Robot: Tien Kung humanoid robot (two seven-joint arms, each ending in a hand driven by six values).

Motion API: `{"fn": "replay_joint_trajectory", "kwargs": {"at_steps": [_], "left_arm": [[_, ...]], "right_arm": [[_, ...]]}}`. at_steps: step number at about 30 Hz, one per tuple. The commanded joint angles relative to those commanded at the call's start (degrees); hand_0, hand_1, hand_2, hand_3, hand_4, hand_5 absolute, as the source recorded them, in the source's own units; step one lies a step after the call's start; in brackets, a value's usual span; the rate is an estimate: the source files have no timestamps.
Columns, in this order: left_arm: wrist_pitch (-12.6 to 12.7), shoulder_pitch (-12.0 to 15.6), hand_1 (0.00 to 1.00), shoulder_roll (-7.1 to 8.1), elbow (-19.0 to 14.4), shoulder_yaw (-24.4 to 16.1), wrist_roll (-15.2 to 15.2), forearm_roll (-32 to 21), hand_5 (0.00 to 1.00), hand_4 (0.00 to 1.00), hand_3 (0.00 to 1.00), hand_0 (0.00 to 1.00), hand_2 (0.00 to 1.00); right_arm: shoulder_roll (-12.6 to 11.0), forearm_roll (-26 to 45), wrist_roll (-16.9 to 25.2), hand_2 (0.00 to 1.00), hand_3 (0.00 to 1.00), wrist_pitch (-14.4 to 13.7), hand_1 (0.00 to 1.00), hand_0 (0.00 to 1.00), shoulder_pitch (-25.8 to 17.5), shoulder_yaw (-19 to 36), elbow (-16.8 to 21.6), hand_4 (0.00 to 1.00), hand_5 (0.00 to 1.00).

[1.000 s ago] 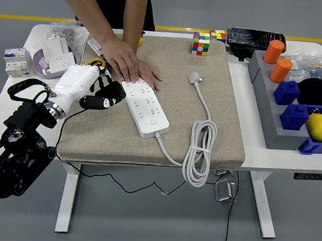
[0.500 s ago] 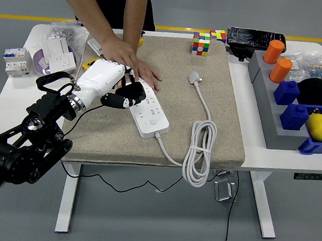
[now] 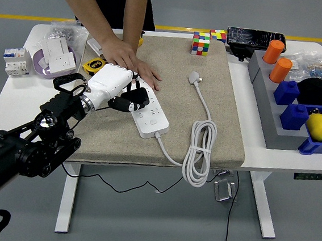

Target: Pick up the plug,place it near the board,insert it into the board,press the button

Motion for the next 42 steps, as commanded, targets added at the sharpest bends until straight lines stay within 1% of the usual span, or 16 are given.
{"fn": "replay_joint_trajectory", "kwargs": {"at_steps": [10,17,25,42], "left_arm": [[0.38,0.51,0.267,0.42,1.1,0.1,-0.14,0.0,0.168,0.486,0.299,0.34,0.244],[0.99,0.49,0.268,0.02,2.24,0.24,-0.37,0.0,0.165,0.485,0.299,0.341,0.246],[2.09,-0.03,0.269,-0.43,4.44,0.37,-0.7,0.0,0.162,0.488,0.301,0.341,0.247],[2.97,-0.44,0.271,-0.62,5.31,0.56,-0.99,0.0,0.164,0.494,0.303,0.341,0.248]], "right_arm": [[-0.02,0.14,-0.01,0.816,0.82,-0.01,0.876,0.951,-0.33,-0.19,-0.06,0.998,0.998],[-0.03,0.04,0.03,0.816,0.821,-0.07,0.877,0.952,-0.38,-0.06,0.02,0.998,0.998],[-0.12,0.3,-0.03,0.816,0.82,-0.04,0.877,0.952,-0.73,-0.19,-0.11,0.998,0.998],[-0.07,0.27,0.01,0.816,0.82,0.0,0.877,0.952,-0.74,-0.1,-0.12,0.998,0.998]]}}
